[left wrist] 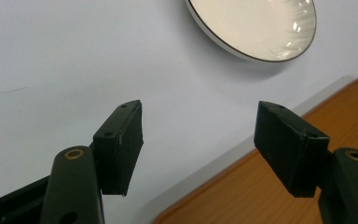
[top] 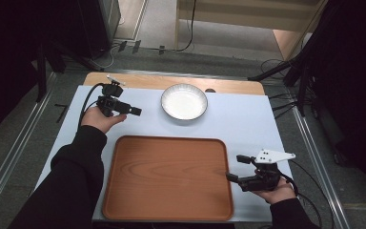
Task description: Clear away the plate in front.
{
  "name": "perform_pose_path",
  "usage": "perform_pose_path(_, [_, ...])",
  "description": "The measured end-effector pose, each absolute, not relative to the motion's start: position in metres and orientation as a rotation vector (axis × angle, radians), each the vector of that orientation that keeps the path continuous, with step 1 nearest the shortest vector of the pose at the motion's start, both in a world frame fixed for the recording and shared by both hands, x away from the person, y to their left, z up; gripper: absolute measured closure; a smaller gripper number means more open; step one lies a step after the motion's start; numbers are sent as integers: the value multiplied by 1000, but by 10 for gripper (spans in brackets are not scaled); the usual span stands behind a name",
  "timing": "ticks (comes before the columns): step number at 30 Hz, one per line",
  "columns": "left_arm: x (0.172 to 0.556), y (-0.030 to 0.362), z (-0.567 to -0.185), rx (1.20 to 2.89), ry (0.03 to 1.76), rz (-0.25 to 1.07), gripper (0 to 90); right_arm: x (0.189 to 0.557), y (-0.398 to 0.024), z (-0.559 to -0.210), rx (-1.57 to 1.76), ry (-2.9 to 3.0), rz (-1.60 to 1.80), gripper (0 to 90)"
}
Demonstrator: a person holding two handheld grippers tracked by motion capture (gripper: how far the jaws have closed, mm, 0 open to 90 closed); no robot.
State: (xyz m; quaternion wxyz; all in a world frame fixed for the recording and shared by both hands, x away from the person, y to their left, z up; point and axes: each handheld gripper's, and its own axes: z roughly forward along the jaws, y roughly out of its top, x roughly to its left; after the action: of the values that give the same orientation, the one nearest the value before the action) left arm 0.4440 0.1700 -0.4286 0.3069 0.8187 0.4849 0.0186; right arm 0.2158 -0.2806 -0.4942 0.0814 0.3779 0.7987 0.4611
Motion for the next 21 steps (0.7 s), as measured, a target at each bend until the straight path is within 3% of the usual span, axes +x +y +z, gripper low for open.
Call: perform_pose_path(21, [481, 119, -440, 2162, 1293, 36, 337, 215, -282, -494, 1139, 2381, 1379, 187])
